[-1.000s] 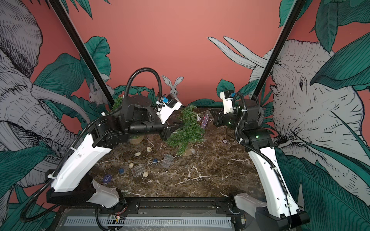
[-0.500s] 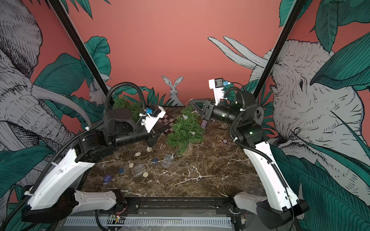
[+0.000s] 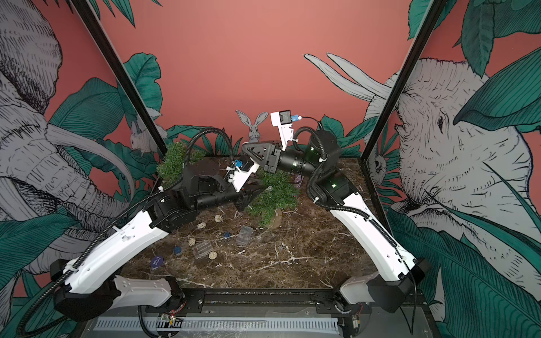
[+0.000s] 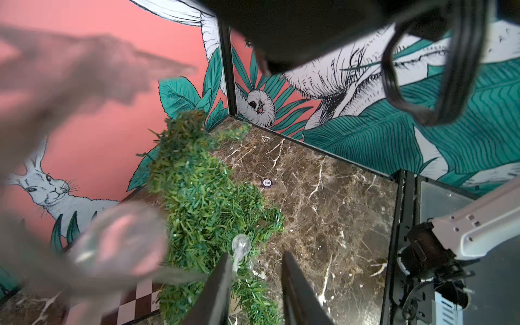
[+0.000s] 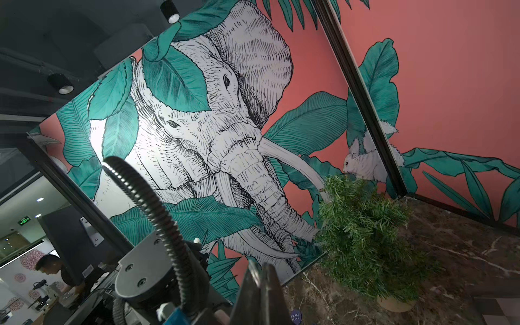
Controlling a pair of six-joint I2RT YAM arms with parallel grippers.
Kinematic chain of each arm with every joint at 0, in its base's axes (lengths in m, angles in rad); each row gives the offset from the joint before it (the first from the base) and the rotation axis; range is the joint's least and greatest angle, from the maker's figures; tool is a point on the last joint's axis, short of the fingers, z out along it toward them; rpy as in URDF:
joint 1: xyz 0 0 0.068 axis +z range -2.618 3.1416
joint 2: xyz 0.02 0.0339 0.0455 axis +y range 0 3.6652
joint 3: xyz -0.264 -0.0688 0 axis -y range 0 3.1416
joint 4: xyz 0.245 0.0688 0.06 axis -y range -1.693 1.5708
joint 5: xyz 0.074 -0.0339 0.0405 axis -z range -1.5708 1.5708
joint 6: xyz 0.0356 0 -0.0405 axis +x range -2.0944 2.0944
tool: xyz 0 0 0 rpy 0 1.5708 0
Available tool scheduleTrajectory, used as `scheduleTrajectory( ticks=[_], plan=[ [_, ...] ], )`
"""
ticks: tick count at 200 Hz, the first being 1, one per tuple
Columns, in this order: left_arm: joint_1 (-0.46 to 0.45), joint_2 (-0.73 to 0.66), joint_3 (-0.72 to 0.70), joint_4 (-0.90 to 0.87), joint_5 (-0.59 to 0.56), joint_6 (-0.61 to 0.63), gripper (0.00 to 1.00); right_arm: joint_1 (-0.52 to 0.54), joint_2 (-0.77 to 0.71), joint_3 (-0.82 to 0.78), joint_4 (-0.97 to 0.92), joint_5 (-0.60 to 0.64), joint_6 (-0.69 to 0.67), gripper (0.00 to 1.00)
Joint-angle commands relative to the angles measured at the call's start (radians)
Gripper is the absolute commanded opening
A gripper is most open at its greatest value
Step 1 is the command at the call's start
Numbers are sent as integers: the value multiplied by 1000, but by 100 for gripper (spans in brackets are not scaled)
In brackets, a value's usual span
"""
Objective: Wrap string light around the christmas tree
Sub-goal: Wrap the light string around the Christmas tree.
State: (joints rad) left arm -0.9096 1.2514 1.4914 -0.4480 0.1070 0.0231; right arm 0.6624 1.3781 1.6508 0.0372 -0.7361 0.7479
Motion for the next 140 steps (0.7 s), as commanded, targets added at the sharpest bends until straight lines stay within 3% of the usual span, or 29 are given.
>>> scheduleTrajectory(
  ticks=[1,18,51,86,140],
  plan=[
    [40,-43,-17,110,-2,-38,10,24,0,24,58,-42,39,0],
    [50,-55,-18,92,-18,-38,12,24,3,24,57,-43,38,0],
    [58,-108,-23,-34,-32,-36,27,23,5,49,-36,-2,-31,0],
    [93,-146,-93,-1,-66,-65,52,40,57,46,7,-16,9,0],
    [94,-49,-61,211,108,-101,55,69,81,51,31,-20,28,0]
  ],
)
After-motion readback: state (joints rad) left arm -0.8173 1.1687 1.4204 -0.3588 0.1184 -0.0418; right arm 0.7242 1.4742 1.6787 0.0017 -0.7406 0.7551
